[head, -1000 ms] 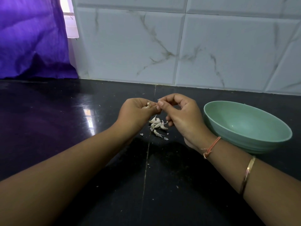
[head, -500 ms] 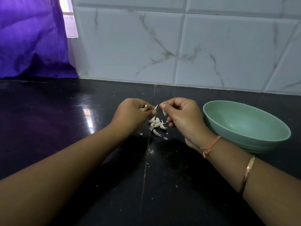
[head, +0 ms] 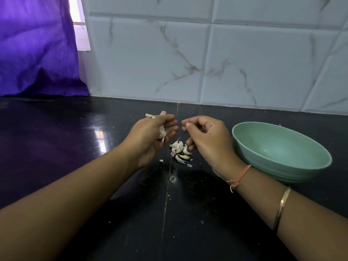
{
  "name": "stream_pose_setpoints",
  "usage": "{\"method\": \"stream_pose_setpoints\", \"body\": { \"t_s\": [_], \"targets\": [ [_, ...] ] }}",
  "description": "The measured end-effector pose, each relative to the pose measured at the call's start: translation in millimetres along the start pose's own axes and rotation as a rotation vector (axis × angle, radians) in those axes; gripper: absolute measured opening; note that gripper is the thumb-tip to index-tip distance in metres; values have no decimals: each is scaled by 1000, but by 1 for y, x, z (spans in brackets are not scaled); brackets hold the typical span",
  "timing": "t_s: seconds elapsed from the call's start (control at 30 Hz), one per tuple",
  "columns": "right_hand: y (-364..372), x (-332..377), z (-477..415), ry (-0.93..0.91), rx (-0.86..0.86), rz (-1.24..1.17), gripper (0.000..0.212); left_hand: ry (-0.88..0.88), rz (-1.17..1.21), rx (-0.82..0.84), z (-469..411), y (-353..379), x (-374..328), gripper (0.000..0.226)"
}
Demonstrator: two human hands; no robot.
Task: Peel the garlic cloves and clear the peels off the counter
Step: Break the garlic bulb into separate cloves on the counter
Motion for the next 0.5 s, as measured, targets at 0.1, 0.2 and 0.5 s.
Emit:
{"method": "stream_pose_setpoints", "body": {
  "t_s": [0.1,0.2,0.5],
  "targets": [
    [4,6,5,-39,89,-78,9,13,60,48,0,0,0,30],
    [9,7,8,-45,163,-105,11,29,18,116,4,4,0,34],
    [5,5,3,-18,75,-202,7,-9,38,207,7,6,2,63]
  ]
}}
Point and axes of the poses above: each hand's wrist, its own z-axis away from the middle knuckle, its own y-axis out of the palm, x = y × z, the point moved 2 cm from there along -z, towards the middle knuckle, and after that the axes turned 2 degrees about x, right-handed, at the moved point
